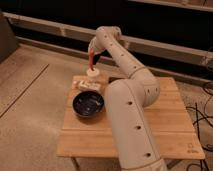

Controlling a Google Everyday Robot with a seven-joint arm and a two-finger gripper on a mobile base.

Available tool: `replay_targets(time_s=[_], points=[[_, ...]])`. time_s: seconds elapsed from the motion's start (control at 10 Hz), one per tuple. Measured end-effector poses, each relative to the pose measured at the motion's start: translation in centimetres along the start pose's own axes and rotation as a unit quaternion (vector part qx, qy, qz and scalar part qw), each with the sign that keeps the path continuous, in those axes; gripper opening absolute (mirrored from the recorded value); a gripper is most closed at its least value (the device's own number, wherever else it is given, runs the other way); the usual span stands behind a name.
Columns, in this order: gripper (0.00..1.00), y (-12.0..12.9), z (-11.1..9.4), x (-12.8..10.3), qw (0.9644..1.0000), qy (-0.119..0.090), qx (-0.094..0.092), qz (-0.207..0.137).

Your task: Place the pepper in the ceramic cup

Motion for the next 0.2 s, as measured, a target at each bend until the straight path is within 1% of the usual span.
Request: replay_targets(time_s=[0.2], points=[[0.70, 0.30, -0.07, 0.17, 1.0000, 0.000, 0.000, 0.000]])
